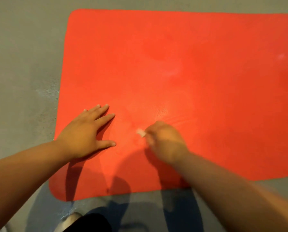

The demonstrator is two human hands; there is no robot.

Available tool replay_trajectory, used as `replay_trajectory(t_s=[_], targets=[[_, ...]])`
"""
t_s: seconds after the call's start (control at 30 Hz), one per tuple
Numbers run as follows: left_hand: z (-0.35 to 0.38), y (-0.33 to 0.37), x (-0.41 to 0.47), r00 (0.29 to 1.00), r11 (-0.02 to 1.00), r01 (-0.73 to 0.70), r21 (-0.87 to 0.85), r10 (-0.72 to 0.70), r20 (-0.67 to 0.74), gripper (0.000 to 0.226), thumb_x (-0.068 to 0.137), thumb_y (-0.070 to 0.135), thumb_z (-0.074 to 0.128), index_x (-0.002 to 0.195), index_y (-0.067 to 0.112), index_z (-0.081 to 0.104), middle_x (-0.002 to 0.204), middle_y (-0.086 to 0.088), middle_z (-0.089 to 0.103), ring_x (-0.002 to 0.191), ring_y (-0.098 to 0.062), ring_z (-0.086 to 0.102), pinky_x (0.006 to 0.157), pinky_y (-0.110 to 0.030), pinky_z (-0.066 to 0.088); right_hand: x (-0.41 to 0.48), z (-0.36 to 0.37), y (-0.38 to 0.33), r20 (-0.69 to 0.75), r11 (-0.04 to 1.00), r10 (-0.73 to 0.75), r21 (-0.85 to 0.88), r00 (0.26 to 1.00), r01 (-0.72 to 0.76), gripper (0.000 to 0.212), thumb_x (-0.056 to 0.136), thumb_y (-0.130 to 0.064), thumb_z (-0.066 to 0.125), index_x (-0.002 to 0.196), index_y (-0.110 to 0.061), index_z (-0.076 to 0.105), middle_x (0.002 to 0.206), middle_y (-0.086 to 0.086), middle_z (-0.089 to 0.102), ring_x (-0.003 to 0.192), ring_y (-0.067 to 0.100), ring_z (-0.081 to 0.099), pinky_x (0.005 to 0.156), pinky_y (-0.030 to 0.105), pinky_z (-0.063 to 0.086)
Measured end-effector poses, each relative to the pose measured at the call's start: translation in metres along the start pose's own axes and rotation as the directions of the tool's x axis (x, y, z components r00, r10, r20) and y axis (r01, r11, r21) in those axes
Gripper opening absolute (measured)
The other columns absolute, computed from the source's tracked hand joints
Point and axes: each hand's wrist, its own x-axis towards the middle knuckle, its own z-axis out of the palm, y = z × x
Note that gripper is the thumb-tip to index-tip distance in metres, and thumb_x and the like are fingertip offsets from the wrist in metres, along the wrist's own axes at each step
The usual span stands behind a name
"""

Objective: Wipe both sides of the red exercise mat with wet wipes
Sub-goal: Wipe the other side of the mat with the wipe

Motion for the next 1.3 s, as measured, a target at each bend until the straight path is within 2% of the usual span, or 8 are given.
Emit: replay_trajectory(t_s=[0.13, 0.37, 0.5, 0.6, 0.77, 0.87, 1.07, 1.3], targets=[[-0.002, -0.013, -0.005, 0.994, 0.996, 0.089, 0.026, -0.087, -0.073, 0.1, 0.065, 0.085, 0.038, 0.139, 0.02, 0.049, 0.153, -0.012, 0.031, 0.141, -0.031, 0.029, 0.113, -0.048, 0.025, 0.029, -0.057, 0.066, -0.331, 0.852, 0.504, 0.041, 0.798, -0.522, 0.017, 0.087, -0.024, 0.06, 0.086, -0.01, 0.071, 0.083, 0.016, 0.07, 0.082, 0.036, 0.064, 0.064, 0.032, 0.041], [0.002, -0.016, -0.007, 0.989, 0.99, 0.124, -0.062, -0.129, -0.075, 0.101, 0.064, 0.085, 0.039, 0.141, 0.02, 0.046, 0.154, -0.005, 0.031, 0.14, -0.025, 0.033, 0.113, -0.037, 0.024, 0.012, 0.028, -0.042, -0.019, 0.989, -0.147, 0.022, 0.989, 0.147, 0.021, 0.08, -0.017, 0.051, 0.083, -0.007, 0.07, 0.081, 0.014, 0.063, 0.078, 0.035, 0.061, 0.069, 0.038, 0.049], [0.002, -0.014, -0.009, 0.991, 0.989, 0.107, -0.105, -0.115, -0.07, 0.102, 0.064, 0.082, 0.038, 0.146, 0.021, 0.038, 0.157, -0.001, 0.022, 0.142, -0.012, 0.019, 0.114, -0.03, 0.012, 0.037, -0.021, 0.027, -0.119, 0.981, 0.187, -0.034, 0.975, -0.192, 0.015, 0.085, -0.02, 0.059, 0.089, -0.01, 0.069, 0.091, 0.015, 0.068, 0.089, 0.033, 0.061, 0.072, 0.036, 0.044], [0.0, -0.015, -0.008, 0.992, 0.986, 0.109, -0.125, -0.117, -0.055, 0.105, 0.062, 0.084, 0.037, 0.147, 0.023, 0.035, 0.158, 0.002, 0.017, 0.137, -0.002, 0.009, 0.114, -0.028, 0.009, 0.047, -0.054, 0.057, -0.373, 0.861, 0.49, 0.063, 0.788, -0.505, 0.015, 0.086, -0.02, 0.061, 0.086, -0.009, 0.071, 0.086, 0.019, 0.07, 0.085, 0.036, 0.064, 0.067, 0.036, 0.043], [0.0, -0.016, -0.008, 0.992, 0.982, 0.109, -0.151, -0.118, -0.05, 0.108, 0.059, 0.089, 0.035, 0.148, 0.027, 0.032, 0.155, 0.013, 0.007, 0.138, 0.0, 0.007, 0.115, -0.026, 0.007, 0.043, 0.017, -0.033, -0.093, 0.994, 0.091, 0.066, 0.991, -0.085, 0.027, 0.088, -0.017, 0.048, 0.095, -0.007, 0.072, 0.095, 0.017, 0.067, 0.09, 0.035, 0.061, 0.078, 0.038, 0.046], [0.003, -0.02, -0.01, 0.995, 0.983, 0.081, -0.164, -0.089, -0.045, 0.116, 0.058, 0.098, 0.021, 0.148, 0.026, 0.032, 0.155, 0.01, 0.009, 0.142, -0.006, 0.012, 0.115, -0.029, 0.01, 0.032, 0.022, -0.053, 0.139, 0.981, -0.195, 0.052, 0.971, 0.189, 0.028, 0.085, -0.02, 0.049, 0.093, -0.009, 0.073, 0.088, 0.015, 0.064, 0.084, 0.035, 0.061, 0.075, 0.04, 0.049], [0.001, 0.007, -0.004, 0.964, 0.976, -0.217, -0.021, 0.211, -0.163, 0.068, 0.081, 0.063, 0.047, 0.136, 0.022, 0.051, 0.136, -0.009, 0.054, 0.112, -0.03, 0.057, 0.096, -0.038, 0.045, 0.031, -0.029, -0.023, 0.182, 0.992, 0.078, 0.079, 0.98, -0.094, 0.03, 0.091, -0.021, 0.05, 0.117, -0.022, 0.066, 0.111, 0.001, 0.069, 0.103, 0.017, 0.061, 0.083, 0.024, 0.041], [0.009, 0.056, 0.02, 0.892, 0.901, -0.434, -0.022, 0.426, -0.15, 0.027, 0.088, 0.038, 0.057, 0.109, 0.021, 0.06, 0.106, -0.006, 0.056, 0.086, -0.023, 0.056, 0.062, -0.031, 0.054, 0.0, -0.045, 0.021, -0.017, 0.977, 0.186, -0.098, 0.982, -0.187, 0.029, 0.083, -0.005, 0.055, 0.107, -0.015, 0.069, 0.106, 0.007, 0.061, 0.103, 0.029, 0.055, 0.092, 0.031, 0.039]])
